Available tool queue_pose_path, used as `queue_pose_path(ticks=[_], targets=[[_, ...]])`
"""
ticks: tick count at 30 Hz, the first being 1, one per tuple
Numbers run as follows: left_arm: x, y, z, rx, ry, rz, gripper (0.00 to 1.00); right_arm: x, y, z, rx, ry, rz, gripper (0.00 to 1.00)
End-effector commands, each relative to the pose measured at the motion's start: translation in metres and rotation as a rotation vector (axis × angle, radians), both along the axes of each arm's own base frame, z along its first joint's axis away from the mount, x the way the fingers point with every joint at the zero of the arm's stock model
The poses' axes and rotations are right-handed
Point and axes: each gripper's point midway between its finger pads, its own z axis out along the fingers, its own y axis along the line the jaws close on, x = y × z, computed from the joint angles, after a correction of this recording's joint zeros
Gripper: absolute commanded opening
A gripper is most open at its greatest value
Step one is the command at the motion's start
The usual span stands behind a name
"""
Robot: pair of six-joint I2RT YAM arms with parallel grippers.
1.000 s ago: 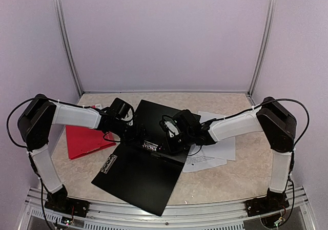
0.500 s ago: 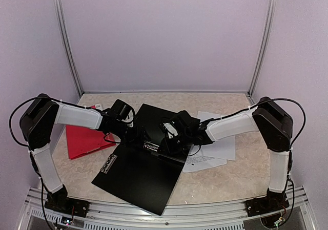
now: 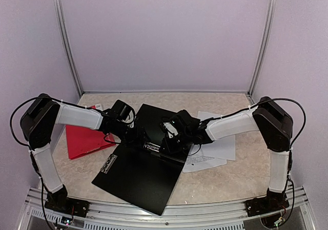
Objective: Put the files into the folder
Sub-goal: Open the spring clip on the folder.
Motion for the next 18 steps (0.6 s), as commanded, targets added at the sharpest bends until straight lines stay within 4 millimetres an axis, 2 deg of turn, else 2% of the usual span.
queue_pose_path(ticks=[1,10,14,18], targets=[[0.000,0.005,-0.005,0.012,-0.021,-0.024,0.60,0.005,-0.004,-0.010,-0.035,0.006,-0.007,0.03],[0.000,0.007,0.000,0.019,-0.040,-0.028,0.60,0.008,-0.006,-0.007,-0.039,-0.002,-0.010,0.00],[0.000,0.009,0.002,0.036,-0.070,-0.052,0.61,0.009,-0.012,-0.008,-0.063,-0.005,-0.009,0.00],[-0.002,0.009,0.016,0.050,-0.167,-0.121,0.64,0.009,-0.026,-0.003,-0.104,-0.009,0.008,0.00]])
